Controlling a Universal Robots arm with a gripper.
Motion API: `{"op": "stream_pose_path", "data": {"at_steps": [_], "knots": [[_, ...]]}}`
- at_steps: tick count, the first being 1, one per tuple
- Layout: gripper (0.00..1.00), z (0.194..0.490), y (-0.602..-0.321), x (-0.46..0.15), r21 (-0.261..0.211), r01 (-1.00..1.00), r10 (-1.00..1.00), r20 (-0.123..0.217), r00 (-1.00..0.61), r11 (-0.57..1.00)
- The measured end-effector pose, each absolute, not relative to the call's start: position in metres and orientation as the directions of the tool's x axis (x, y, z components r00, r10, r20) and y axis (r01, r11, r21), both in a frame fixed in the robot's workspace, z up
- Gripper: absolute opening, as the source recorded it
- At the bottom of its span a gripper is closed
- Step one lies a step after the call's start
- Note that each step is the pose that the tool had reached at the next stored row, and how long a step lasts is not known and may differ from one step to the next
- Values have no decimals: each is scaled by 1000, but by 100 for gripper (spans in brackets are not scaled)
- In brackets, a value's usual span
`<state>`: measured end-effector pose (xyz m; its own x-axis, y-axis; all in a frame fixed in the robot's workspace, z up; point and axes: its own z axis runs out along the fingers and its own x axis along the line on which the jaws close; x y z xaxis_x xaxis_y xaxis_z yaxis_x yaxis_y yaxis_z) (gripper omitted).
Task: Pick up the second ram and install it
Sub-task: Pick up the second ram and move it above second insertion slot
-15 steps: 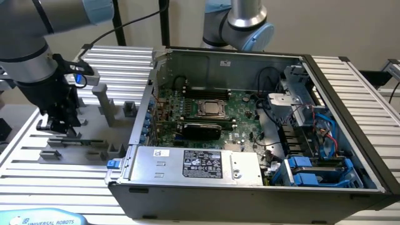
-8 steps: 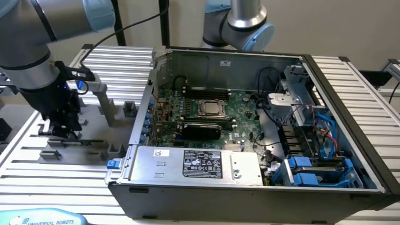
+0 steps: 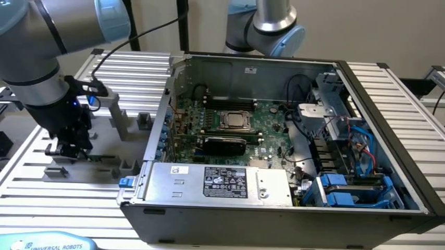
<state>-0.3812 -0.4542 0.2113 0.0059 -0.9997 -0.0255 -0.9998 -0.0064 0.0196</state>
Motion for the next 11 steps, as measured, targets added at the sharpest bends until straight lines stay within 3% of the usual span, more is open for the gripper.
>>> {"op": "stream_pose_path", "data": {"at_steps": [11], "knots": [[36,200,-455,-377,26,-1000,-1000,-26,-5,4]]}}
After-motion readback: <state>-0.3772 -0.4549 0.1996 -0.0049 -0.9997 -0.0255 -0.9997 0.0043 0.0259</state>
